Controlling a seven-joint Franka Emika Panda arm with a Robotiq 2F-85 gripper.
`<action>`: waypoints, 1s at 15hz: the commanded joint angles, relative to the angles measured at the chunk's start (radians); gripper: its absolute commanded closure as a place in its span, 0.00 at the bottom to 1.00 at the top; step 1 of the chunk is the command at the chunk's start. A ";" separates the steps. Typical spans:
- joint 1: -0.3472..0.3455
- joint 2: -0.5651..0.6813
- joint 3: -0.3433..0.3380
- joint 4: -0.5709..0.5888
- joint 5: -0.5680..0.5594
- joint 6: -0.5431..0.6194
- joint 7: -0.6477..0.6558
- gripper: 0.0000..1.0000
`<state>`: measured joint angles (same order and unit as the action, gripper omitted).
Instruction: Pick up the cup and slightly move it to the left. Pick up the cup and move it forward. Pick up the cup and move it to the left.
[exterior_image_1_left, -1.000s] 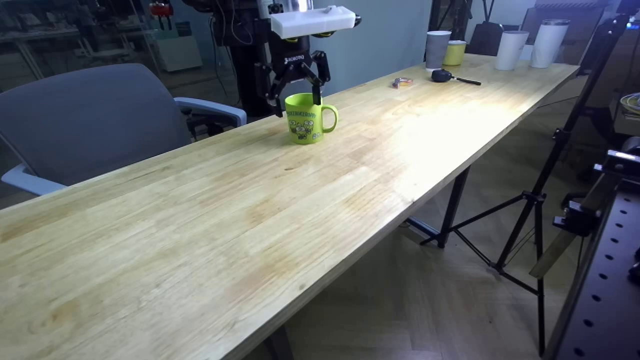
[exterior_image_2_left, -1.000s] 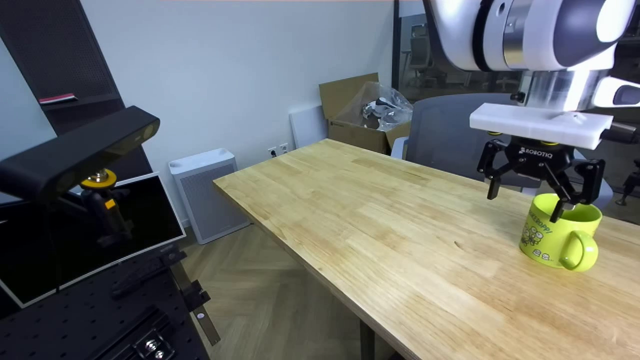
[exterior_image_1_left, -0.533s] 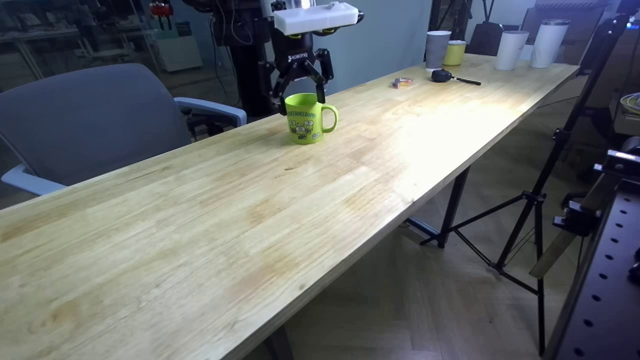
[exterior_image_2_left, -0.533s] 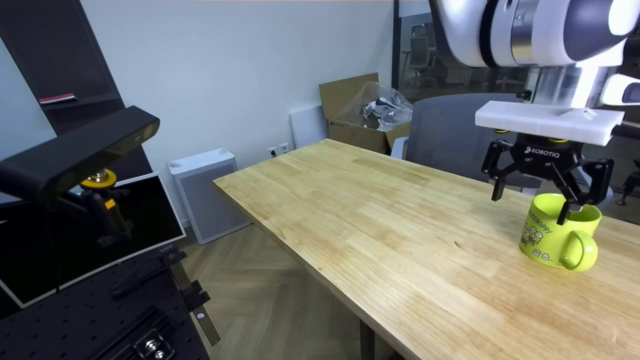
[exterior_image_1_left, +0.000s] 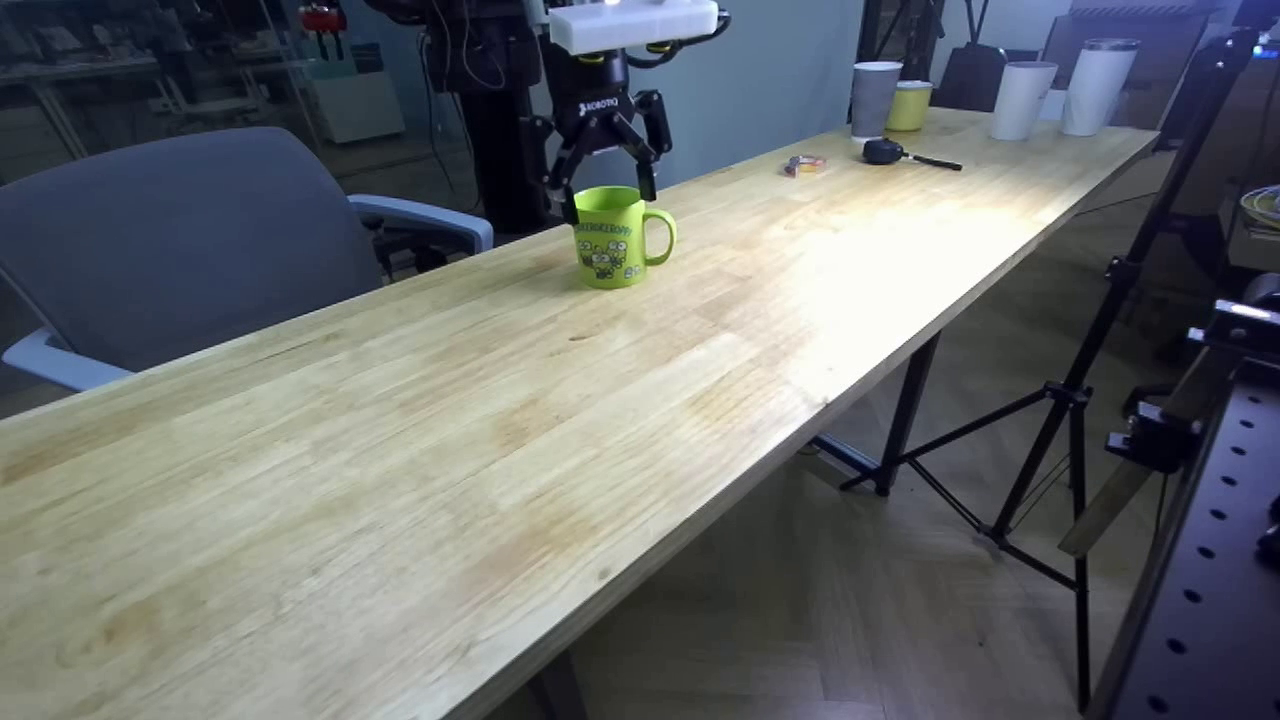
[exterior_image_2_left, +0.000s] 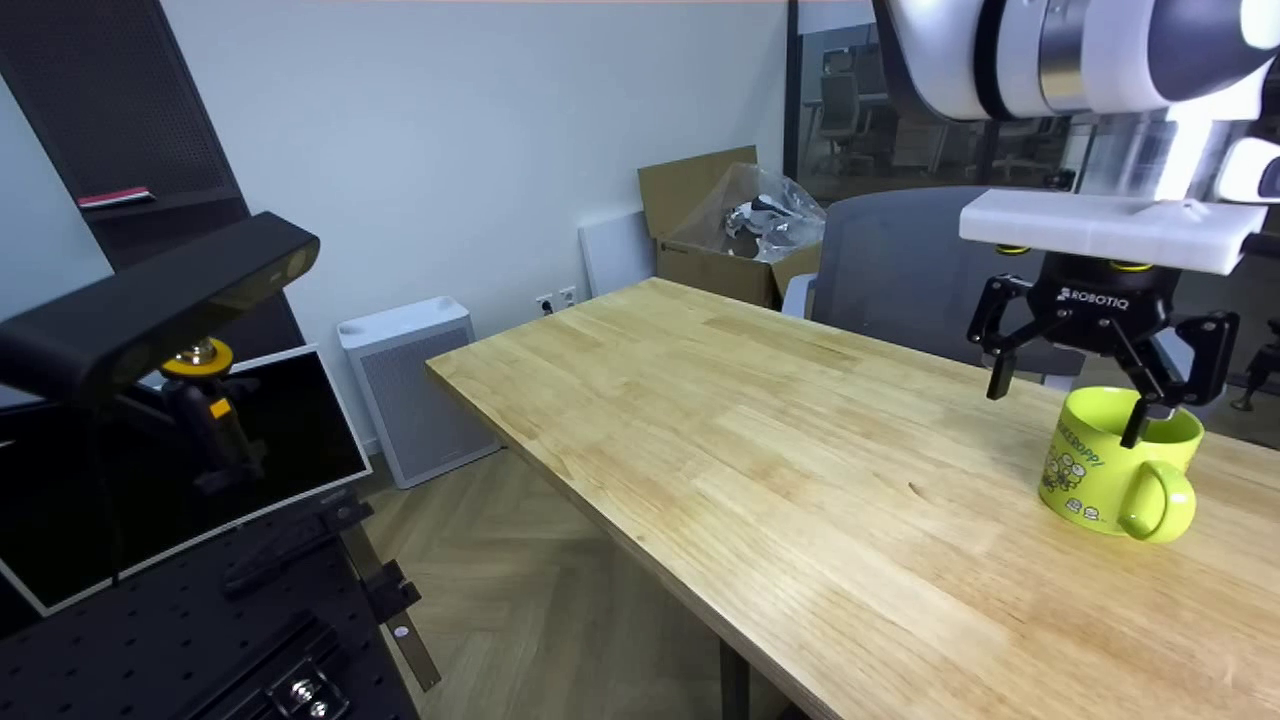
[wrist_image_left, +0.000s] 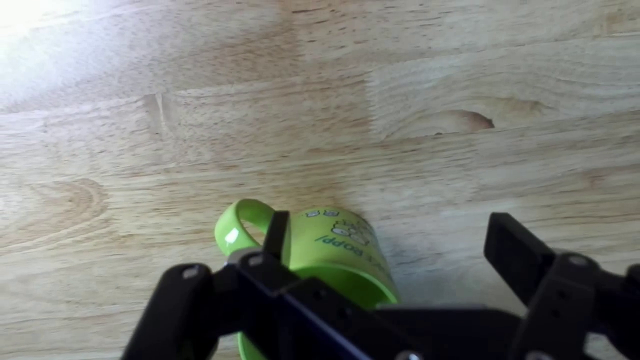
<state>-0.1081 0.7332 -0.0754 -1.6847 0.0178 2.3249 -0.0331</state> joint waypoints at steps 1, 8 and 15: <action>-0.004 0.036 -0.003 0.069 -0.009 -0.042 0.010 0.00; -0.019 0.121 -0.020 0.191 -0.017 -0.067 0.009 0.00; -0.011 0.167 -0.043 0.262 -0.048 -0.116 0.025 0.00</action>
<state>-0.1249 0.8707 -0.1043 -1.4868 -0.0049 2.2531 -0.0332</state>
